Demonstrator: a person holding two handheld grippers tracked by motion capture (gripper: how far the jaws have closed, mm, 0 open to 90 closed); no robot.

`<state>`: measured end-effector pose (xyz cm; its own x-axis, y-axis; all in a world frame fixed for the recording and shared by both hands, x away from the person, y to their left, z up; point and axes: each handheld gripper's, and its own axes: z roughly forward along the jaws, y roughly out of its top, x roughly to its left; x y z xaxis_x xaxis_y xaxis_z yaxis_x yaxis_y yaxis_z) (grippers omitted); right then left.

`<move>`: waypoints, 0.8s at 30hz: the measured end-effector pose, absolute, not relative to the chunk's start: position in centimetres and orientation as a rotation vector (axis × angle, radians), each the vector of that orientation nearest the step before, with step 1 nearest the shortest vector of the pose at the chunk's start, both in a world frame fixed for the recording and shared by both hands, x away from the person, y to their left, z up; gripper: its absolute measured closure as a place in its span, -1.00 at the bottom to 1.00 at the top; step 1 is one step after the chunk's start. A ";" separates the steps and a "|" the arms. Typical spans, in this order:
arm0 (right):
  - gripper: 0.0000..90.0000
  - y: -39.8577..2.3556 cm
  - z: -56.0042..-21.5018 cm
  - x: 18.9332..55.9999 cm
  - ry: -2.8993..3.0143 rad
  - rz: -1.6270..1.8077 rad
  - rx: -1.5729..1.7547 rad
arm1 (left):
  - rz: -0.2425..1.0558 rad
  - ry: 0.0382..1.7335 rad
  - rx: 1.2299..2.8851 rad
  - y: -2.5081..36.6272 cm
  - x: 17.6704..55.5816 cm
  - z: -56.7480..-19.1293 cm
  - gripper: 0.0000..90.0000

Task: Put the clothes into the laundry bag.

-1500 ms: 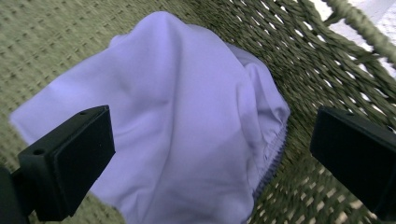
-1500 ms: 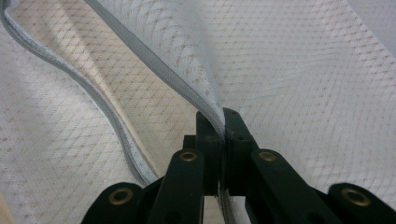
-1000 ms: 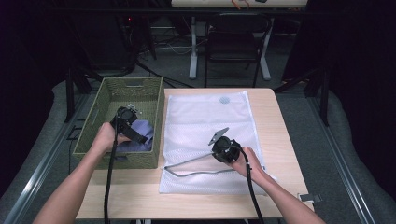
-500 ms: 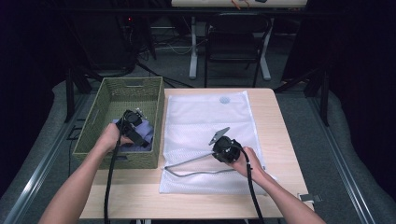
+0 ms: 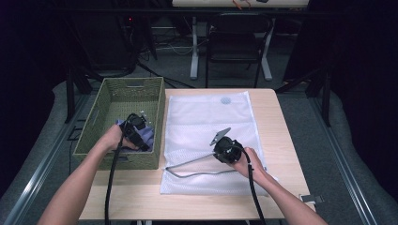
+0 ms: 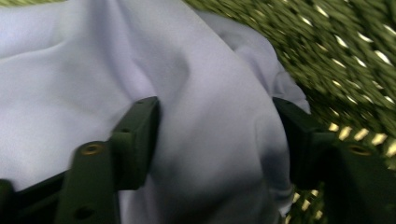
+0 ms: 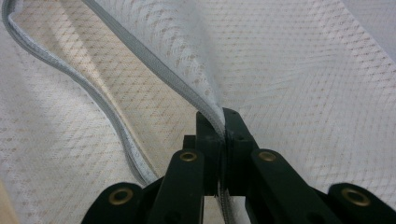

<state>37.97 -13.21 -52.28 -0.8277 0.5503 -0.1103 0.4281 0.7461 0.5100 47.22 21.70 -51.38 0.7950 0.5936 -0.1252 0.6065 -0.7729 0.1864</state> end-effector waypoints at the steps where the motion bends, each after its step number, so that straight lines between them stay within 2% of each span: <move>1: 0.93 -13.2 -52.3 38.0 2.693 0.696 0.766 | -0.111 0.925 2.771 21.7 47.2 -51.4 -0.01; 5: 0.93 -13.2 -52.3 38.0 2.691 0.691 0.769 | -0.158 0.906 2.770 21.6 46.9 -51.4 0.42; 9: 0.93 -13.3 -52.3 38.0 2.689 0.690 0.770 | -0.131 0.913 2.764 21.8 46.8 -51.2 0.68; 14: 0.93 -13.3 -52.2 38.1 2.689 0.683 0.767 | -0.076 0.944 2.718 22.1 46.6 -50.8 0.76; 24: 0.93 -13.4 -52.2 38.1 2.683 0.694 0.776 | -0.029 0.975 2.623 23.2 46.1 -49.3 0.77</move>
<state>38.06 -13.40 -52.17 -0.8224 0.5571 -0.1150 0.4315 0.7427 0.5121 46.13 23.20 -49.31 0.7642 0.6305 -0.1362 0.6375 -0.7062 0.3081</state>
